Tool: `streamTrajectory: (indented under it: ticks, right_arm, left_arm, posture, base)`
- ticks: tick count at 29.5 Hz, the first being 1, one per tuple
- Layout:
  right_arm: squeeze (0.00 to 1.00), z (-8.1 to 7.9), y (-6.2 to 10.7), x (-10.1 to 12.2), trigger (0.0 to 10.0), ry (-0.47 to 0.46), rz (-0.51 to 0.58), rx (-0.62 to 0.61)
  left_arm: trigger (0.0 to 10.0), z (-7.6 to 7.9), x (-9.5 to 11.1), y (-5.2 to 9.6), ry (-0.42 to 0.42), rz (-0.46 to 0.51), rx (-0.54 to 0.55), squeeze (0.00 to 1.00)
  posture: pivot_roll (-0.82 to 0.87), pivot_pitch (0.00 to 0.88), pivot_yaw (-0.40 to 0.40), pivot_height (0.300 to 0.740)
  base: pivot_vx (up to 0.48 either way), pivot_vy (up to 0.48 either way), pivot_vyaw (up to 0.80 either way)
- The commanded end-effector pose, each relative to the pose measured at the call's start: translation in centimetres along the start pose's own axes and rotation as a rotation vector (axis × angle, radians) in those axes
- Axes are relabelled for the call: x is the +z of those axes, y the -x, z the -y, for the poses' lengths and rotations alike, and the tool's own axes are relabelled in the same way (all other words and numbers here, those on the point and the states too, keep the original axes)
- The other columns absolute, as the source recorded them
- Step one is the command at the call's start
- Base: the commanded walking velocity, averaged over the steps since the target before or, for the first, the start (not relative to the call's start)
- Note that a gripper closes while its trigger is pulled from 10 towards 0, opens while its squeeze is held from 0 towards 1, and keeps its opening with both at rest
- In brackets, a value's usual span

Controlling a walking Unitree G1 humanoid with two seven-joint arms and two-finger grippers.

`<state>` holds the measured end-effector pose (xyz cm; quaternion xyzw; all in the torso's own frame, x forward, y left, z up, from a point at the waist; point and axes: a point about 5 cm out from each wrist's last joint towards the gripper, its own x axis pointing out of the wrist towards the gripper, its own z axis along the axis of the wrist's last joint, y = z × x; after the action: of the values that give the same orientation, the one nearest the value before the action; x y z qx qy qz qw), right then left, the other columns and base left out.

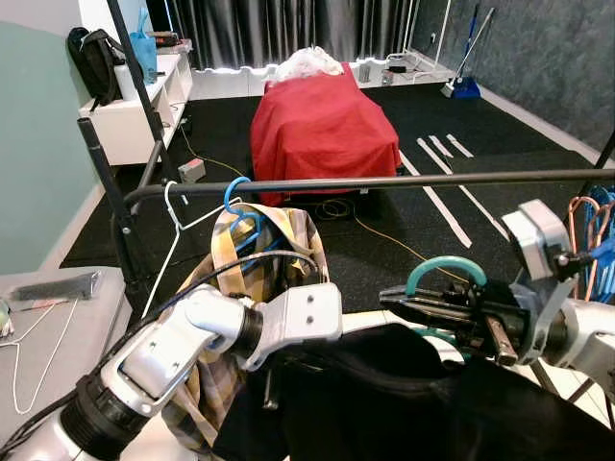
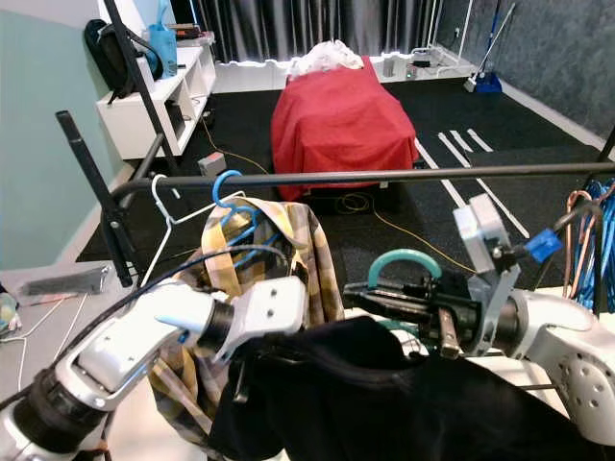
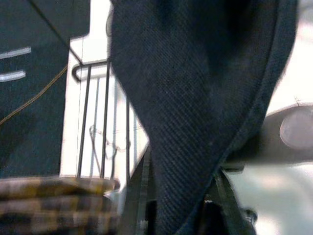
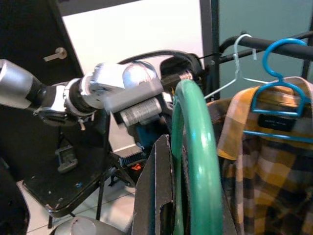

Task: Hang hanger

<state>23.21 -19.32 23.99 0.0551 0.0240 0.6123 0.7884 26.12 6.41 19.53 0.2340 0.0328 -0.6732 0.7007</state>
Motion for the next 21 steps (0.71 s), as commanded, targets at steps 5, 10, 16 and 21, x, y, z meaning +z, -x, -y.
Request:
streamTrajectory:
  ticks: [5, 10, 16, 21]
  right_arm:
    - [0.00, -0.2, 2.0, 2.2, 0.0, 0.074, 0.045, -0.022]
    - [0.00, -0.7, 3.2, 2.9, 0.0, 0.088, 0.040, -0.033]
    - [0.00, -1.0, 3.8, 3.3, 0.0, 0.101, 0.046, -0.046]
    - [0.00, -1.7, 4.6, 4.7, 0.0, 0.127, 0.088, -0.030]
  left_arm:
    - [10.0, -0.7, 0.4, 2.2, 0.019, 0.022, 0.042, 1.00]
    - [10.0, -1.1, -0.5, 4.6, 0.033, -0.023, 0.100, 1.00]
    - [10.0, -1.3, -0.6, 6.4, 0.056, -0.008, 0.139, 1.00]
    - [10.0, -1.6, -0.4, 8.3, 0.070, 0.053, 0.211, 1.00]
  posture:
    - [-0.15, 0.000, 0.034, 0.740]
    - [-0.15, 0.000, 0.037, 0.740]
    - [-0.15, 0.000, 0.039, 0.740]
    - [-0.15, 0.000, 0.041, 0.740]
  base:
    - [0.000, 0.000, 0.00]
    - [0.000, 0.000, 0.00]
    - [0.000, 0.000, 0.00]
    - [0.000, 0.000, 0.00]
